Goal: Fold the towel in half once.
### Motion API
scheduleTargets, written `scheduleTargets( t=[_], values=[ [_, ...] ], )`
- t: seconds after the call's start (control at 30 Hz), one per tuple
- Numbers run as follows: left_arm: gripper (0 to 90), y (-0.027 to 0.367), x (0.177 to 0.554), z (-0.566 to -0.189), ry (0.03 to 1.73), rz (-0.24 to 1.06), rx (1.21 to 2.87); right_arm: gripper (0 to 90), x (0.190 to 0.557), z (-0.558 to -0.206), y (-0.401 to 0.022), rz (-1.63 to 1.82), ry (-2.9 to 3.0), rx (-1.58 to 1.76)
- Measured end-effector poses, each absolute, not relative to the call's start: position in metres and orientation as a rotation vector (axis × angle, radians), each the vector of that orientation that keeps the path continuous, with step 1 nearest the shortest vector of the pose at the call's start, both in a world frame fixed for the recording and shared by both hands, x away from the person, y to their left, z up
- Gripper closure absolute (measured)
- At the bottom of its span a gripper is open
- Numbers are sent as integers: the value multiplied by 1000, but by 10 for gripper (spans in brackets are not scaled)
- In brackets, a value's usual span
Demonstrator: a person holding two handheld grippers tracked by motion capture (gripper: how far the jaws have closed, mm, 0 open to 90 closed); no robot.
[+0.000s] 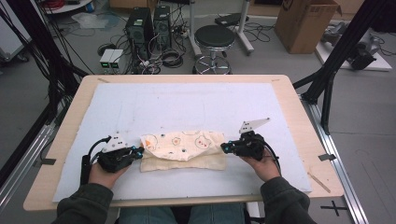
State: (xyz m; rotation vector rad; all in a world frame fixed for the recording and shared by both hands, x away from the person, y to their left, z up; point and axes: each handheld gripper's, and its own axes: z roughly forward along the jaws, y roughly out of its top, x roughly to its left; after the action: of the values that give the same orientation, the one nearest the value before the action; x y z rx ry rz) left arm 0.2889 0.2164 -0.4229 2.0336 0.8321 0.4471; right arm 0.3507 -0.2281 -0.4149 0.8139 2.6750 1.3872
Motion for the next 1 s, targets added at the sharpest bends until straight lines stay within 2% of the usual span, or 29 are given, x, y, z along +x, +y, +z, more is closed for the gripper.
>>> scheduleTargets(
  t=[0.73,0.8,0.9,1.0],
  values=[
    [868,217,276,-432,818,460,2064,856,332,-427,-227,1349,2725,752],
    [844,217,276,-432,821,457,2062,830,330,-429,-228,1348,2733,756],
    [743,221,275,-430,837,448,2054,766,329,-430,-229,1360,2746,745],
    [680,227,274,-427,848,449,2038,672,327,-427,-230,1411,2752,721]
  ],
)
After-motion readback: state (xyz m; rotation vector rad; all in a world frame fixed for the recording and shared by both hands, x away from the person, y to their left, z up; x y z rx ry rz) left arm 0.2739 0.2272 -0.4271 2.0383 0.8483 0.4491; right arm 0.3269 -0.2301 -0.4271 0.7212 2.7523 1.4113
